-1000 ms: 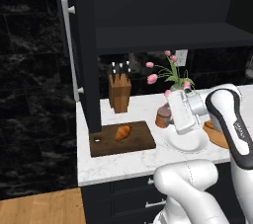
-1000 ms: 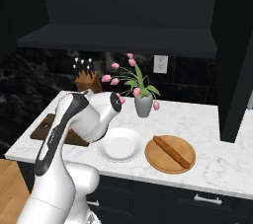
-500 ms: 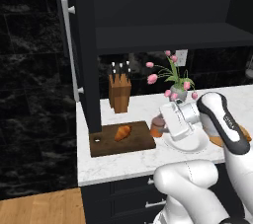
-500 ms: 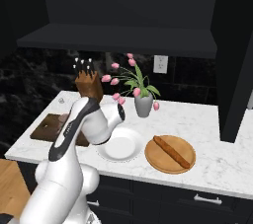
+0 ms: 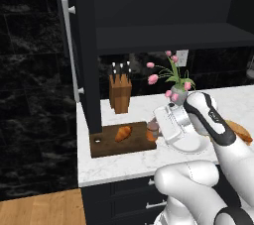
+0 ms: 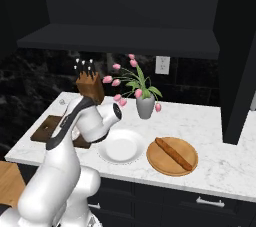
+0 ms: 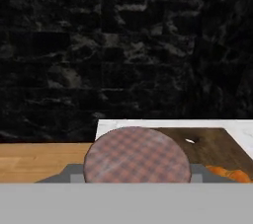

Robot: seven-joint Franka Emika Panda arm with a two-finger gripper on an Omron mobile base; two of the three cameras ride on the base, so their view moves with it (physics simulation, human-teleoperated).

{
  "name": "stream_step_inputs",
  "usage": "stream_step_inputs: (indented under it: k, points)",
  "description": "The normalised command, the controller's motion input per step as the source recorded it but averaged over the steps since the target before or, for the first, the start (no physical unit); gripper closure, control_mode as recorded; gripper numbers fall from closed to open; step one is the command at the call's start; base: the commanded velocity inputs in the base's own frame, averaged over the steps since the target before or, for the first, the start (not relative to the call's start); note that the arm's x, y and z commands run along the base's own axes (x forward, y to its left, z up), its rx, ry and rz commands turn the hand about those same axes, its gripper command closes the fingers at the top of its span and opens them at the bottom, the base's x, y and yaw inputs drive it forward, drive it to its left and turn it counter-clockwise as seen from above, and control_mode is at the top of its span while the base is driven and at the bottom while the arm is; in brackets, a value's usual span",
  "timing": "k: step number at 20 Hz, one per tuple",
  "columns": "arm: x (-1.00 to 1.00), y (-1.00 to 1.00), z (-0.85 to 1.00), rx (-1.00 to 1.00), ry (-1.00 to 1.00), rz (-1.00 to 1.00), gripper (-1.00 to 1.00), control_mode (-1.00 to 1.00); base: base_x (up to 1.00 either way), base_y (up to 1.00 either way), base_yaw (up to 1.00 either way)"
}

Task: From the different types of pastries on the counter, select a croissant and place it on the cutting board. Then retrieve a jar of jam from the cabinet and place it alongside the croissant on the cutting board.

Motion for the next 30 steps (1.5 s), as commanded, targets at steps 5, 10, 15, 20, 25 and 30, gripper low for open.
stream_step_inputs:
  k: [5, 10, 15, 20, 25, 30]
  points:
    - [0.27, 0.02, -0.21, 0.01, -0.02, 0.00, 1.00, -1.00, 0.00, 0.00, 0.00]
    - [0.40, 0.00, -0.26, 0.02, 0.00, 0.00, 1.00, -1.00, 0.00, 0.00, 0.00]
    - [0.32, 0.00, -0.35, -0.03, 0.00, 0.00, 1.00, -1.00, 0.00, 0.00, 0.00]
    - [0.17, -0.01, -0.09, 0.00, 0.00, 0.00, 1.00, -1.00, 0.00, 0.00, 0.00]
    - [0.13, -0.01, -0.07, 0.00, 0.00, 0.00, 1.00, -1.00, 0.00, 0.00, 0.00]
    - [0.28, 0.00, -0.24, 0.00, 0.00, 0.00, 1.00, -1.00, 0.00, 0.00, 0.00]
